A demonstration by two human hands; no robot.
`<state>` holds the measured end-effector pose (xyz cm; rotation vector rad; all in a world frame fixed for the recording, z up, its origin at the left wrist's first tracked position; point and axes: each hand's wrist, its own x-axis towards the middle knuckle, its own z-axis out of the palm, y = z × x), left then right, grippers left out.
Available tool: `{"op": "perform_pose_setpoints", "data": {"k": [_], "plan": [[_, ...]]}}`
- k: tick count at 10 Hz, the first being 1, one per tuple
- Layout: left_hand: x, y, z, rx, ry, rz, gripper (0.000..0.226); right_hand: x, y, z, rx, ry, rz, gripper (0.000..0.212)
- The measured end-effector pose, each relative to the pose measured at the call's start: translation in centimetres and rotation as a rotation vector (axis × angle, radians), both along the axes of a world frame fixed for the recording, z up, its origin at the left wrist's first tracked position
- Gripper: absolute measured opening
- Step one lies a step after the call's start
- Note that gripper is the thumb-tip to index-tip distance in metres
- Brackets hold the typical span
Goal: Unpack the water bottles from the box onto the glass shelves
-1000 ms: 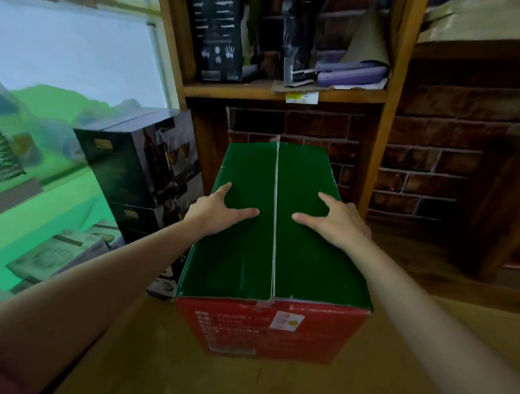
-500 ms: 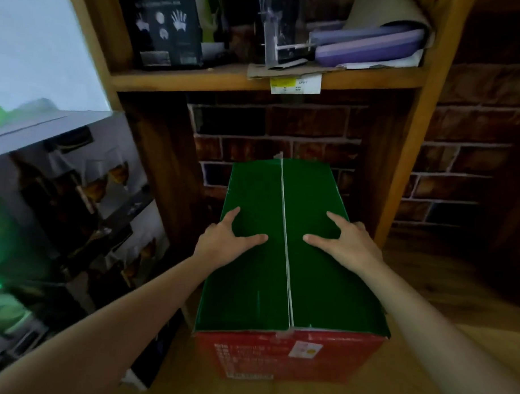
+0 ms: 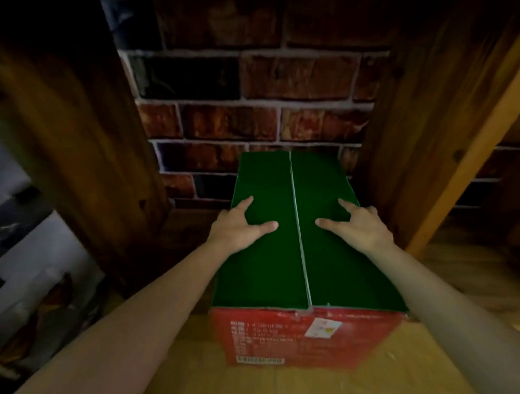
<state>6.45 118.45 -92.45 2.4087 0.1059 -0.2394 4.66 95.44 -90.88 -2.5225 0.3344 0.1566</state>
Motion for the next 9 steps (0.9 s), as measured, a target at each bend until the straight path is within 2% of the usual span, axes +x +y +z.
{"op": "perform_pose_setpoints", "data": {"k": [2,4,6,7,9], "plan": [[4.5,-0.6,-0.1,0.069,-0.068,0.002,0.093,4.3,0.4,-0.1,-0.081,-0.026,-0.016,0.087],[4.5,-0.9,0.2,0.166,-0.099,-0.017,0.09,5.8,0.5,-0.3,-0.113,-0.024,0.0,0.086],[2.0,-2.6,0.8,0.548,-0.368,-0.142,0.059,4.4,1.3,-0.1,-0.252,-0.114,0.101,0.07],[0.1,-4.2,1.1,0.468,-0.326,-0.204,0.056,3.2,1.8,0.6,-0.262,-0.136,0.127,0.066],[-3.5,-6.5,2.9,0.413,-0.394,-0.208,0.055,-0.6,2.0,2.6,-0.251,-0.221,0.211,0.066]]}}
